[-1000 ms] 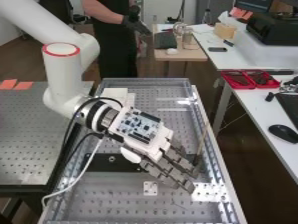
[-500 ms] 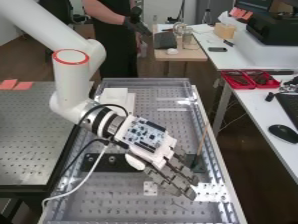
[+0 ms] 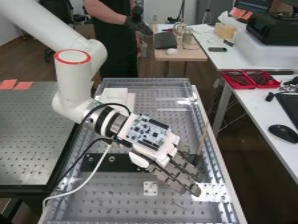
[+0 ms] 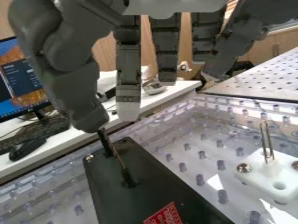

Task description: Grab the drill bit and place it in the clear container

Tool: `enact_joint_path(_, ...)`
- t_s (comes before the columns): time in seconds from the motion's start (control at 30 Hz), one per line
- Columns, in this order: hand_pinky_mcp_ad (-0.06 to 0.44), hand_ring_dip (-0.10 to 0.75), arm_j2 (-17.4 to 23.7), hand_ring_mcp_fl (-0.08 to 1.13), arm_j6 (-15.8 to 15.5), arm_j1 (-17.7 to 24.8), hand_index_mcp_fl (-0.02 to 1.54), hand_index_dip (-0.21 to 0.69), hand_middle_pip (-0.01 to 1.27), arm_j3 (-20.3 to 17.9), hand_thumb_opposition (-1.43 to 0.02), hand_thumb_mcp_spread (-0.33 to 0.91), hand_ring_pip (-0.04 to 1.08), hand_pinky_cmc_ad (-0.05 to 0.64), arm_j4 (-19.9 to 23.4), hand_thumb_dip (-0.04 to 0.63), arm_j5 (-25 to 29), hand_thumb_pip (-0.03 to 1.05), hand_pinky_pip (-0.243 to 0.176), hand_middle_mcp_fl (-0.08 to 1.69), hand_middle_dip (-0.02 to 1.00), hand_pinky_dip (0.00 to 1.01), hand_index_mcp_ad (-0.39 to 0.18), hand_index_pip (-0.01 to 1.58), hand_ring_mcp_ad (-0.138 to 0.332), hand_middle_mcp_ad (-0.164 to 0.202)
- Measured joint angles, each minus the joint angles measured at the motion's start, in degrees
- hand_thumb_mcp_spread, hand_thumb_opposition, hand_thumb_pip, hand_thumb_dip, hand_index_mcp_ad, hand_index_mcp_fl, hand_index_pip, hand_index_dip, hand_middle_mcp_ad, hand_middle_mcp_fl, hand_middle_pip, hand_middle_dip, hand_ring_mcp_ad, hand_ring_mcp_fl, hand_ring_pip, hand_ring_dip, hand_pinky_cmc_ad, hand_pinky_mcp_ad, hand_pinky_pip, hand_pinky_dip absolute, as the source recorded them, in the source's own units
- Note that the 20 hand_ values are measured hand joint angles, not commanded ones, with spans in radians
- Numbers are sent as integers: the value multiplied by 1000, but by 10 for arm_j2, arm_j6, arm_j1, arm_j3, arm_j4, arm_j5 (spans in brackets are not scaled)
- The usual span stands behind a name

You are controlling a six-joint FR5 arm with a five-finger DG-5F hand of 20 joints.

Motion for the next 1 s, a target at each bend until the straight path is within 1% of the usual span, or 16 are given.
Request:
enact_joint_path(0.07, 134, 300, 0, -14, -1, 1, 101, 429, 108, 2, -759, 412, 80, 421, -1, 271, -2, 698, 3, 187, 422, 251, -44, 1372, 215, 122)
enact_joint_path(0.13, 126, 300, -1, -14, -2, 1, 126, 429, 108, 5, -759, 431, 80, 417, -4, 271, -3, 698, 14, 202, 426, 253, -54, 1396, 215, 126)
enact_joint_path(0.17, 119, 300, -1, -14, -3, 2, 140, 429, 108, 6, -759, 428, 84, 400, -6, 271, -5, 698, 21, 204, 426, 255, -54, 1414, 215, 126)
enact_joint_path(0.2, 120, 300, -1, -14, -5, 2, 148, 429, 108, 7, -759, 428, 84, 396, -10, 271, -8, 698, 17, 204, 426, 253, -54, 1415, 215, 126)
enact_joint_path(0.3, 117, 300, -1, -14, -8, 3, 113, 429, 108, 10, -757, 428, 84, 396, -20, 271, -17, 698, 23, 204, 426, 223, -56, 1417, 215, 126)
enact_joint_path(0.33, 120, 300, -1, -14, -9, 3, 113, 429, 108, 10, -757, 428, 80, 396, -22, 271, -19, 698, 24, 204, 422, 218, -58, 1405, 215, 126)
enact_joint_path(0.37, 117, 300, -1, -14, -10, 3, 134, 429, 108, 10, -757, 428, 80, 396, -25, 271, -20, 698, 35, 202, 422, 218, -58, 1398, 213, 126)
enact_joint_path(0.47, 117, 300, 0, -14, -12, 4, 147, 429, 108, 10, -757, 428, 80, 400, -26, 271, -25, 702, 35, 202, 426, 218, -54, 1389, 211, 115)
enact_joint_path(0.6, 117, 298, 1, -14, -13, 4, 122, 426, 108, 10, -757, 428, 79, 400, -29, 271, -23, 702, 35, 202, 426, 208, -59, 1333, 211, 117)
enact_joint_path(0.67, 117, 298, 1, -14, -12, 4, 154, 426, 108, 10, -757, 428, 79, 400, -30, 271, -22, 702, 35, 204, 426, 208, -61, 1339, 211, 113)
enact_joint_path(0.83, 117, 297, 0, -14, -21, 3, 138, 417, 108, 11, -757, 429, 80, 401, -33, 271, -22, 702, 35, 204, 426, 208, -61, 1286, 211, 117)
enact_joint_path(0.93, 117, 297, -1, -14, -23, 2, 159, 401, 108, 11, -759, 429, 79, 401, -35, 271, -23, 702, 35, 202, 426, 208, -61, 1267, 211, 113)
enact_joint_path(1.0, 117, 297, -1, -14, -27, 2, 134, 391, 108, 11, -759, 429, 82, 401, -36, 271, -24, 702, 35, 202, 426, 208, -61, 1236, 211, 117)
